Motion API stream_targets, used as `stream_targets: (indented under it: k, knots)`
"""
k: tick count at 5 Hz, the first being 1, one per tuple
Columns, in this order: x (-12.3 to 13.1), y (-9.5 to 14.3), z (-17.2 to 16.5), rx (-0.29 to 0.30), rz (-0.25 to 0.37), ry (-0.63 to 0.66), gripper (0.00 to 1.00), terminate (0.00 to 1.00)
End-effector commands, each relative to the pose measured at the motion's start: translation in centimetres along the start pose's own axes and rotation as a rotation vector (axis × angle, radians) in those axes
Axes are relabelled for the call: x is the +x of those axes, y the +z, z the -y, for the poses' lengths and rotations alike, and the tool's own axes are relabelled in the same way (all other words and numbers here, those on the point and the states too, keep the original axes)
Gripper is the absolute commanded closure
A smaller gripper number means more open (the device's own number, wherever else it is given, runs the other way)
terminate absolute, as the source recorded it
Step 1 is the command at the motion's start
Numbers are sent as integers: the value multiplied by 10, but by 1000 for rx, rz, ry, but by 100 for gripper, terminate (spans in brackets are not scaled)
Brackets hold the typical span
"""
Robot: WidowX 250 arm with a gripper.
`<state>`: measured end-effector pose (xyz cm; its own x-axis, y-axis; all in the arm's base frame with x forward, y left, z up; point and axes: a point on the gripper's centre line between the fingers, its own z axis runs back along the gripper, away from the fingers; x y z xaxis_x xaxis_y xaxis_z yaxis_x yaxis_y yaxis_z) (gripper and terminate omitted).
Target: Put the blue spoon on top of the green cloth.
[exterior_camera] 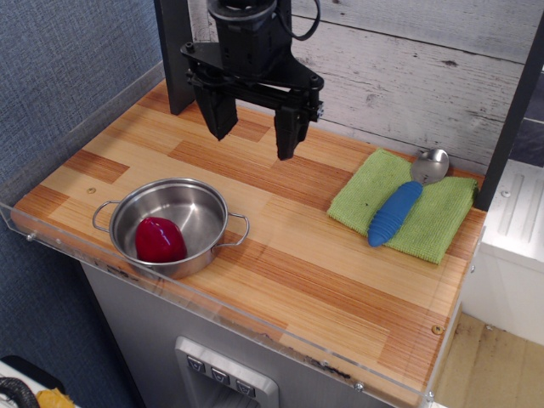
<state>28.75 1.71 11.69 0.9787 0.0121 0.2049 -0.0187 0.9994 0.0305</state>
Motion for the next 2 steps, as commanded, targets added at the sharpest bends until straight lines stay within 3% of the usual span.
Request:
stream_targets:
  k: [1,2]
  knots:
    - [0,2,-7,-37,-34,-113,0,0]
    - [0,2,-7,-37,-34,-113,0,100]
